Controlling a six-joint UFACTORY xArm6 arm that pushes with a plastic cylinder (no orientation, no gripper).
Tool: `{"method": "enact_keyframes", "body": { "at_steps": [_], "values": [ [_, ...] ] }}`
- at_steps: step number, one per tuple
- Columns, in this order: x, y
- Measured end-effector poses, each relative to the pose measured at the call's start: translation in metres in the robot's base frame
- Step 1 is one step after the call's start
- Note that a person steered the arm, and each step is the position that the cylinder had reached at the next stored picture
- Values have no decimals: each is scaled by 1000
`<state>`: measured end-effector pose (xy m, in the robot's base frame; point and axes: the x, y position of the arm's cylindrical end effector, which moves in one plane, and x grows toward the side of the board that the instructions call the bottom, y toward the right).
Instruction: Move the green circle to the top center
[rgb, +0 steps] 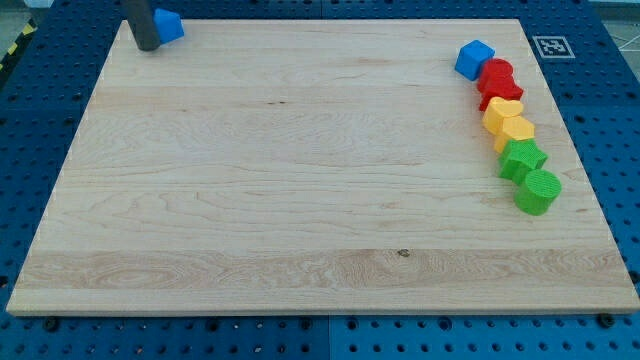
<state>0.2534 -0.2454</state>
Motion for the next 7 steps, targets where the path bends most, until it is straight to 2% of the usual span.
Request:
{"method": "enact_keyframes", "body": {
  "at_steps": [1,2,3,5,6,7],
  "values": [
    [17,26],
    [24,82],
    [58,127],
    [158,222],
    [230,281],
    [284,351]
  ]
}}
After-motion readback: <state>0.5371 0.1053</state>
